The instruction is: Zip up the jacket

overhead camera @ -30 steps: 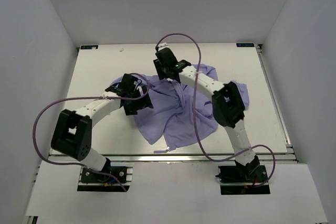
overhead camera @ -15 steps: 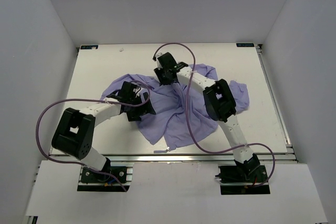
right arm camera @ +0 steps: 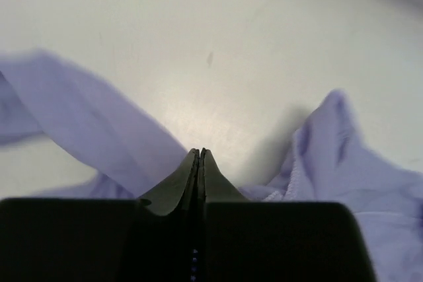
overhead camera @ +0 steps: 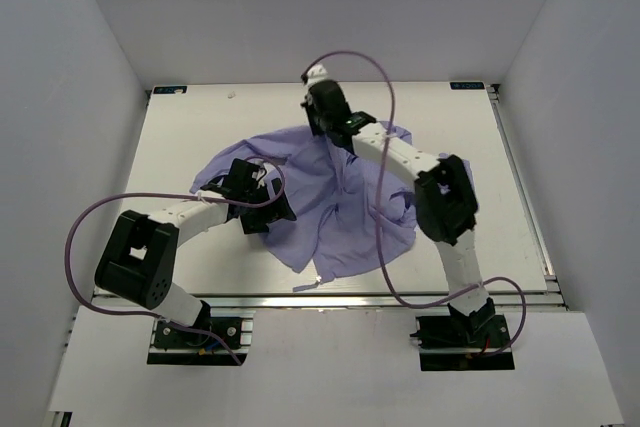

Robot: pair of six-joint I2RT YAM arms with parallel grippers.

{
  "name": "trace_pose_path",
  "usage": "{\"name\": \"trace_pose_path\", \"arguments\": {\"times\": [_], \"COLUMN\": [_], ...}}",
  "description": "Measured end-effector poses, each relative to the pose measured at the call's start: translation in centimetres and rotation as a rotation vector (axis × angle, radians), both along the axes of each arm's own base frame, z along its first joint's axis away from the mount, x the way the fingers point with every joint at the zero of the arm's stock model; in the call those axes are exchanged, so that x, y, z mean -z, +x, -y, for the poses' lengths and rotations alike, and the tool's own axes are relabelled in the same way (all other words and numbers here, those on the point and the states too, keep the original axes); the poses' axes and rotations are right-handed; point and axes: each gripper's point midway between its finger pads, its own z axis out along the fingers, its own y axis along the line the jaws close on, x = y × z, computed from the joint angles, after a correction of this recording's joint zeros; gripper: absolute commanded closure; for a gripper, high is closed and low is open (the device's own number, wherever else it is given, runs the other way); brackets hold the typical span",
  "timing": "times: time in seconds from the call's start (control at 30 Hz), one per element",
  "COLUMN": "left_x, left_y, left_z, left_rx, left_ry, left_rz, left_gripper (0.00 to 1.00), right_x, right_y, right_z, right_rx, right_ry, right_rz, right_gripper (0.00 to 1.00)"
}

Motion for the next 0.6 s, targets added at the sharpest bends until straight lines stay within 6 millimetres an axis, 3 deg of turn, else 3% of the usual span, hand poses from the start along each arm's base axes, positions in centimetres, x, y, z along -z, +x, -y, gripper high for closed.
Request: {"name": "trace_pose_path", "arguments": {"times": [0.13,0.2,0.23,0.27,0.3,0.33,0.37,0.5,0.6], "left_x": [0.2,0.2,0.2,0.2,0.3,0.3,0.3,0.3,0.2], "left_y": [0.0,0.0,0.0,0.0,0.0,0.0,0.0,0.0,0.0], "left_z": [0.0,0.0,0.0,0.0,0.0,0.0,0.0,0.0,0.0], "left_rx": [0.000,0.000,0.000,0.000,0.001,0.001,0.001,0.003,0.006], "left_ry": [0.002,0.002,0.003,0.004,0.004,0.005,0.005,0.006,0.009], "left_rz": [-0.006,-0.007,-0.008,-0.010,-0.011,-0.013,-0.012,-0.014,-0.018], "left_gripper": [0.03,0.03,0.03,0.03,0.04,0.04,0.04,0.04,0.05], "right_x": [-13.9,-18.9,-20.7,-21.7,-22.0,-21.6,-20.2,-11.1,-4.7], "right_y": [1.0,0.5,0.3,0.1,0.0,0.1,0.3,2.3,2.7], "right_z": [1.8,3.1,3.7,4.2,4.7,5.0,5.2,4.8,4.6], "right_rx": [0.106,0.145,0.168,0.190,0.212,0.231,0.250,0.285,0.275], "right_ry": [0.213,0.302,0.342,0.373,0.400,0.403,0.386,0.232,0.097], "right_rz": [0.343,0.465,0.515,0.552,0.580,0.596,0.587,0.435,0.301], "right_gripper": [1.00,1.00,0.92,0.69,0.64,0.59,0.45,0.14,0.11]}}
